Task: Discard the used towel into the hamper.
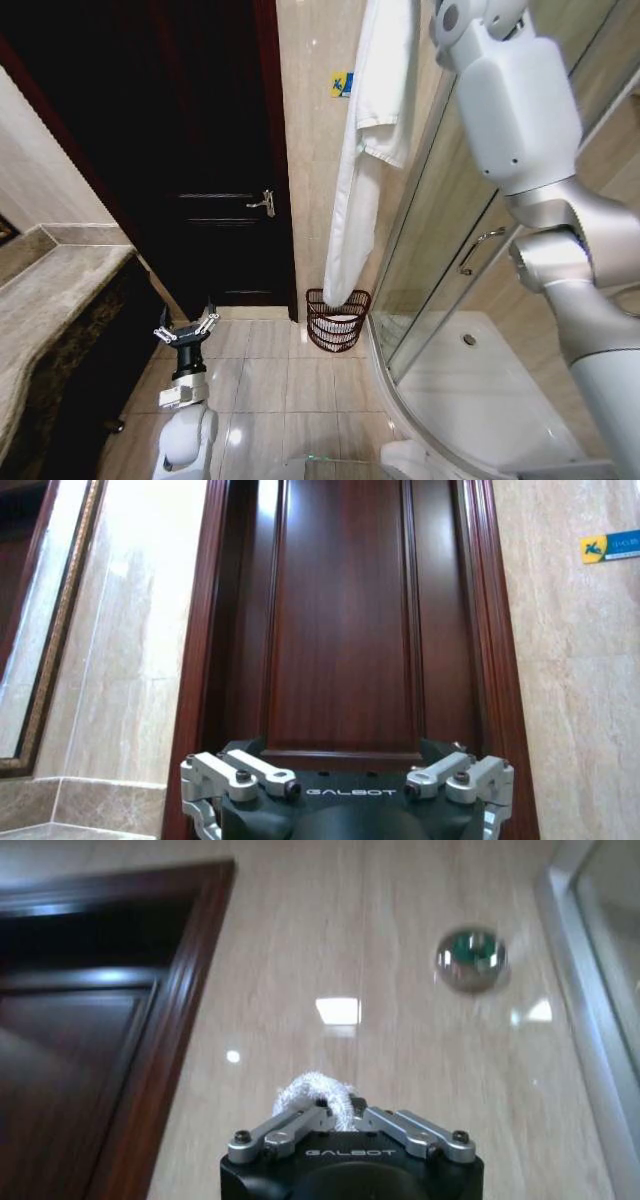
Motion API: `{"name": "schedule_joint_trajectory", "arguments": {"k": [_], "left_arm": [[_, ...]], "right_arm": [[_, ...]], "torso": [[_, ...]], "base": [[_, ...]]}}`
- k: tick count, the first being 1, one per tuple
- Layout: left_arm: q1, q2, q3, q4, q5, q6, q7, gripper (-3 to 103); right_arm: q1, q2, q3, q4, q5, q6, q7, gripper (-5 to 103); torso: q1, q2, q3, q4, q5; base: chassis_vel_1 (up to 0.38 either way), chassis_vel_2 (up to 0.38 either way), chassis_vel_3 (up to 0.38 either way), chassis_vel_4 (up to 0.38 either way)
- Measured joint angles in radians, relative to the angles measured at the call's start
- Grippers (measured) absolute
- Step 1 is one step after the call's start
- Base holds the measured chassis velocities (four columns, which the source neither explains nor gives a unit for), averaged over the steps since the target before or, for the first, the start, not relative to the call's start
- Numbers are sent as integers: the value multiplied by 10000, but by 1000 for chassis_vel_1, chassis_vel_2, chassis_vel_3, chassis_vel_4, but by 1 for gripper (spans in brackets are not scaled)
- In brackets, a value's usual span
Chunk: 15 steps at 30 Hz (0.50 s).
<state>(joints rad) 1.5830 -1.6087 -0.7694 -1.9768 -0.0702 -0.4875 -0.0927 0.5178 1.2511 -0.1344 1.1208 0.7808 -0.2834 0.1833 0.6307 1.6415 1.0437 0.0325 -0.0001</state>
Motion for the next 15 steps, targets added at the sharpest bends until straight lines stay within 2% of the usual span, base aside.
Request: {"name": "schedule_joint_trajectory", "arguments": {"k": [9,15], "left_arm": [[191,-2,-8,48,7,-159,-36,100],[253,1,-28,176,11,-312,-46,100]], "right_arm": [[-1528,-140,260,110,-535,350,-239,2],[-2915,-345,501,808,-875,547,-333,2]], "torso": [[5,-1,2,0,2],[4,0,1,0,1]], "base": [[0,0,0,0],[0,0,0,0]]}}
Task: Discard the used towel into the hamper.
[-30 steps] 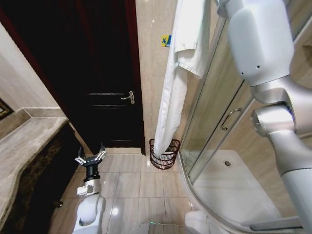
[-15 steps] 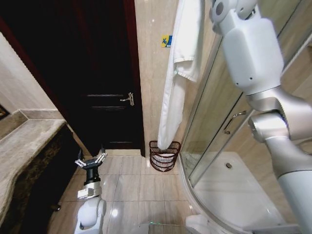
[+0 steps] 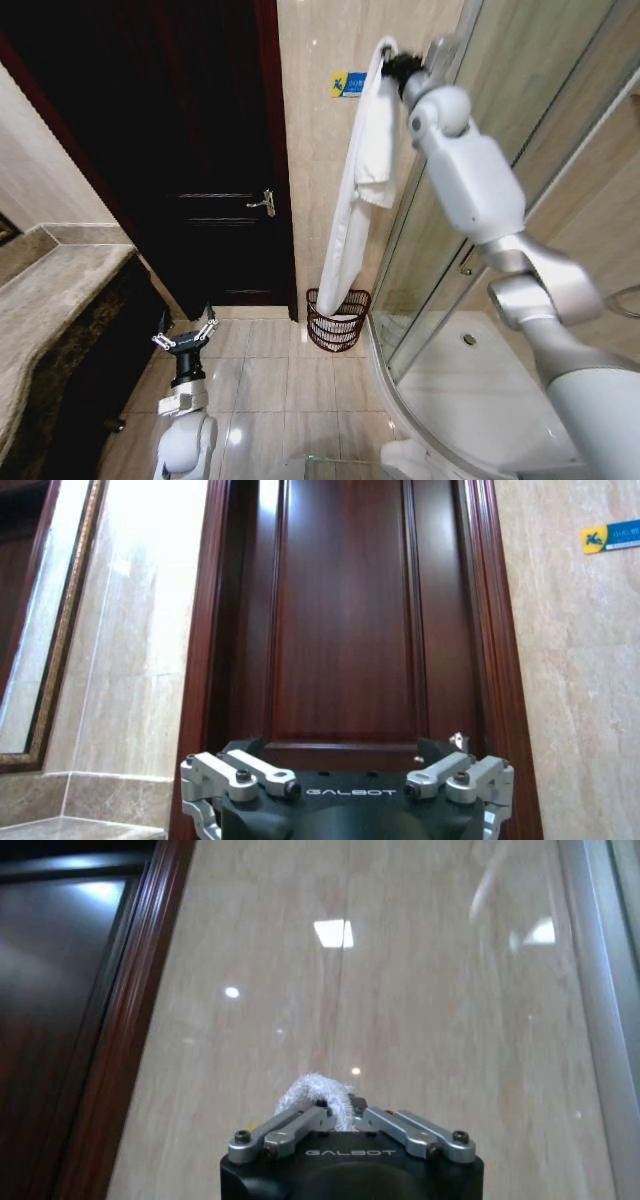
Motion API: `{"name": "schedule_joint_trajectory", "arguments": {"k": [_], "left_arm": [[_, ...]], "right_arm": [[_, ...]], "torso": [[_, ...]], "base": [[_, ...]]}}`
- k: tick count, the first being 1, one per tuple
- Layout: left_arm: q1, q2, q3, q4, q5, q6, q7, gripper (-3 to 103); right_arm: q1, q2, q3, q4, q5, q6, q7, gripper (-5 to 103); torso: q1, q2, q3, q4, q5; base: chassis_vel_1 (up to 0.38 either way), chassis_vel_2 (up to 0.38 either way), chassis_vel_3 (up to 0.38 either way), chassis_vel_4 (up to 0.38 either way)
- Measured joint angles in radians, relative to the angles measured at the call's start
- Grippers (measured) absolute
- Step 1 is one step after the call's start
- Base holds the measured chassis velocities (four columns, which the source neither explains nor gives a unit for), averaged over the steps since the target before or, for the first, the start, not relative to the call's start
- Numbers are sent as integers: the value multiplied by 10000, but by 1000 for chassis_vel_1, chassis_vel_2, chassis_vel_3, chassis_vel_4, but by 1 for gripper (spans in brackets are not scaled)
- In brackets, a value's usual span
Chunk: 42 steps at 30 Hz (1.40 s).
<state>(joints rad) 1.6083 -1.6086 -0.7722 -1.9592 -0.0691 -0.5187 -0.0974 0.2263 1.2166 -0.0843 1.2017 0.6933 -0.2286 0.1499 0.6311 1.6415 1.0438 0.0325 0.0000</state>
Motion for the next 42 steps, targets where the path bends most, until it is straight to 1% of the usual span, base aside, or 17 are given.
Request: {"name": "schedule_joint_trajectory", "arguments": {"k": [2,6,7,9,14,20,29,32,33,37,42], "left_arm": [[8,0,13,16,9,-18,0,100],[91,3,131,56,106,-79,-10,100],[91,3,131,56,106,-79,-10,100],[111,4,182,69,139,-118,-10,100],[130,4,175,125,141,-185,-14,100],[185,4,156,187,106,-263,-20,100],[134,5,347,371,-1,-493,-244,100],[216,5,425,373,4,-555,-275,100],[283,5,512,408,72,-666,-380,100],[451,44,715,436,173,-743,-563,100],[600,18,720,393,271,-753,-357,100]], "right_arm": [[-157,-20,30,92,-25,13,0,2],[-1152,-142,310,594,-184,55,-13,2],[-1152,-142,310,594,-184,55,-13,2],[-1683,-178,427,711,-361,178,-72,2],[-2428,-193,658,787,-627,342,-125,2],[-3033,-209,830,1156,-704,376,-57,2],[-3211,-65,648,1449,-720,242,205,2],[-3210,-28,631,1367,-753,239,194,2],[-3139,1,575,1225,-775,210,118,2],[-2740,102,293,826,-794,189,6,2],[-2371,346,101,439,-783,139,-14,2]], "torso": [[0,0,1,0,1],[0,0,1,0,1],[0,0,1,0,1],[0,0,0,0,1],[0,0,1,0,1],[0,0,1,0,0],[0,0,0,0,-1],[0,0,0,1,-2],[0,0,0,0,1],[0,0,0,-1,0],[2,-1,1,-1,1]], "base": [[0,0,0,0],[0,0,0,0],[0,0,0,0],[0,0,0,0],[0,0,0,0],[0,0,0,0],[0,0,0,0],[0,0,0,0],[0,0,0,0],[0,0,0,0],[0,0,0,0]]}}
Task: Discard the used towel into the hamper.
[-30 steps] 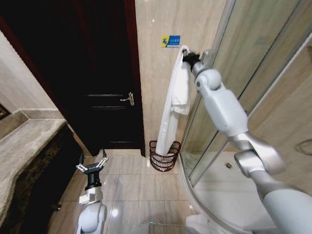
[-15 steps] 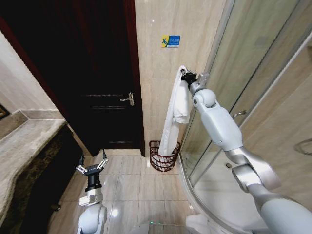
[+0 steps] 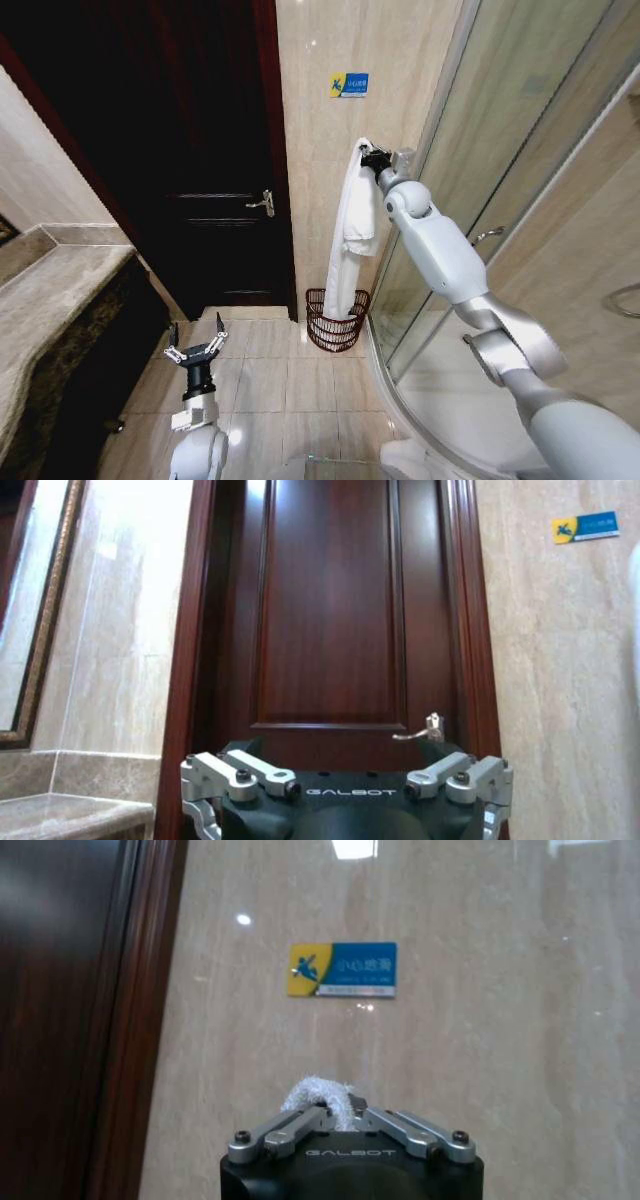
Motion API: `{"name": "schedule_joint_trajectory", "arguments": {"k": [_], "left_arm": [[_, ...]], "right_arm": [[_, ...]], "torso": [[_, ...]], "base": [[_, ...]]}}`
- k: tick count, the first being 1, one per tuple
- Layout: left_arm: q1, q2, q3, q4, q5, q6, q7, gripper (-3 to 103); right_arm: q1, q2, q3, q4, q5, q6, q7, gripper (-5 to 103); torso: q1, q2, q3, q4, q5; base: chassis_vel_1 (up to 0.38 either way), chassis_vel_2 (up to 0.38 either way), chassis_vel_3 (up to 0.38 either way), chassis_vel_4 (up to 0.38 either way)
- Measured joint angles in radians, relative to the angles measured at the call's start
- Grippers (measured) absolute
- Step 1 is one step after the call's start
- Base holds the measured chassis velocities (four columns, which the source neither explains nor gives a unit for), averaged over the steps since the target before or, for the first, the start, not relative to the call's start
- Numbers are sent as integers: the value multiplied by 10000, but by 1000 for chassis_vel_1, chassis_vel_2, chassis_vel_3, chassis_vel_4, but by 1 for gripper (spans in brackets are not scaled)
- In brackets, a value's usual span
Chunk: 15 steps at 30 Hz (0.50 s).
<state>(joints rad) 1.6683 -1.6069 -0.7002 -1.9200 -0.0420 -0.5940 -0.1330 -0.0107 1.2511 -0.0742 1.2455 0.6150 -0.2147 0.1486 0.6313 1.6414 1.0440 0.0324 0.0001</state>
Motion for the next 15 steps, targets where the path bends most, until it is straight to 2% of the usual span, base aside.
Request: {"name": "schedule_joint_trajectory", "arguments": {"k": [4,15], "left_arm": [[97,-6,-2,-19,99,-51,50,100],[255,-11,-61,-23,192,-215,81,100]], "right_arm": [[289,247,-18,-287,69,-136,44,2],[507,590,111,-943,154,-417,118,2]], "torso": [[-32,-65,-36,1,-4],[-428,-933,-500,0,0]], "base": [[0,0,0,0],[0,0,0,0]]}}
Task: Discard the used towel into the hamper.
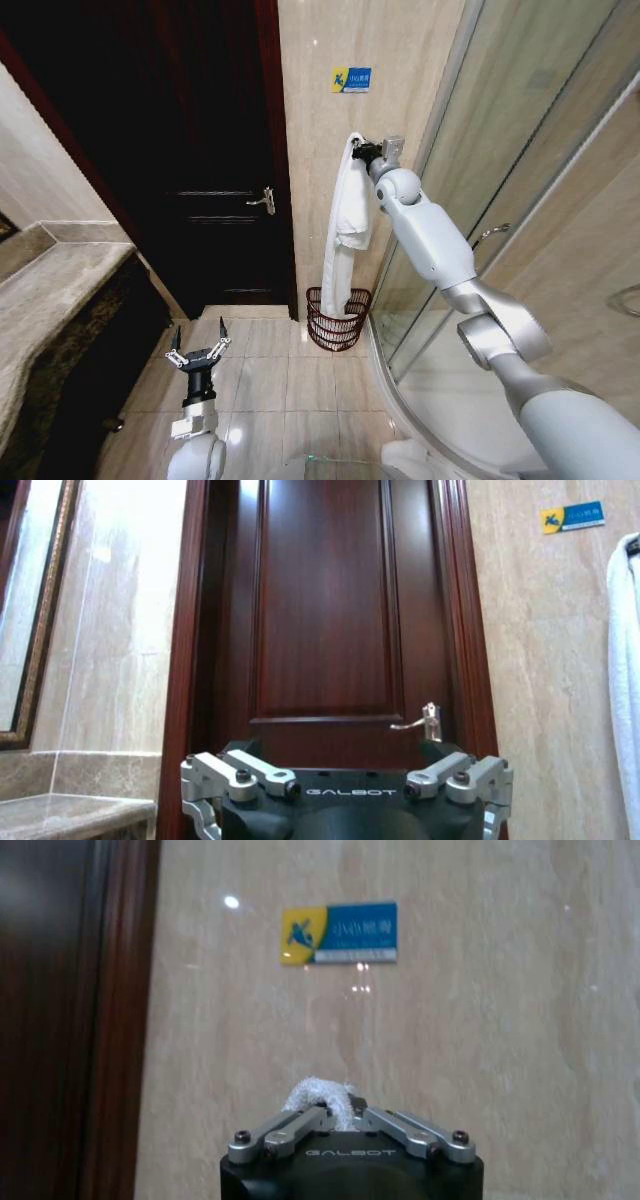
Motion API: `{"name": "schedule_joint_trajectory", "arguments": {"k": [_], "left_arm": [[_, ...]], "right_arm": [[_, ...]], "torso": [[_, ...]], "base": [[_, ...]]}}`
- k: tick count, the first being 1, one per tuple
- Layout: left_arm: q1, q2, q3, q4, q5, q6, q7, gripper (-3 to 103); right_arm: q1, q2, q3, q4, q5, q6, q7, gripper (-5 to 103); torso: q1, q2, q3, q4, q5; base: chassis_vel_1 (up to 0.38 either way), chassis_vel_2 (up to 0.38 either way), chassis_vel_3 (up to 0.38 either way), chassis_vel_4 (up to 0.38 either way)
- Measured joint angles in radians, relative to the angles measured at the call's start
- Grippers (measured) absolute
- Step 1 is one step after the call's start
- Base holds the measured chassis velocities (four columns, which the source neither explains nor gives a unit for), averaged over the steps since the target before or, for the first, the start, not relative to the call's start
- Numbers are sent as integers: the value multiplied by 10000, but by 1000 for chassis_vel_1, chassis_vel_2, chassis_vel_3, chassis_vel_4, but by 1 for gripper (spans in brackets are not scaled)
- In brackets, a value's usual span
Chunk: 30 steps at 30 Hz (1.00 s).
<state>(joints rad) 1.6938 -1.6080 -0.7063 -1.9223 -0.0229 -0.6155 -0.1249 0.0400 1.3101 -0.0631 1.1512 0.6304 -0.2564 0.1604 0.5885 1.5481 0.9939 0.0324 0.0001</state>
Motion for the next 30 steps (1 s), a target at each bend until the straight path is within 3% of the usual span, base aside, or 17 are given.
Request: {"name": "schedule_joint_trajectory", "arguments": {"k": [30], "left_arm": [[-51,-1,-61,98,-8,-51,36,100]], "right_arm": [[145,212,176,-421,-238,-232,86,2]], "torso": [[-855,-1836,-987,0,-1]], "base": [[0,0,0,0]]}}
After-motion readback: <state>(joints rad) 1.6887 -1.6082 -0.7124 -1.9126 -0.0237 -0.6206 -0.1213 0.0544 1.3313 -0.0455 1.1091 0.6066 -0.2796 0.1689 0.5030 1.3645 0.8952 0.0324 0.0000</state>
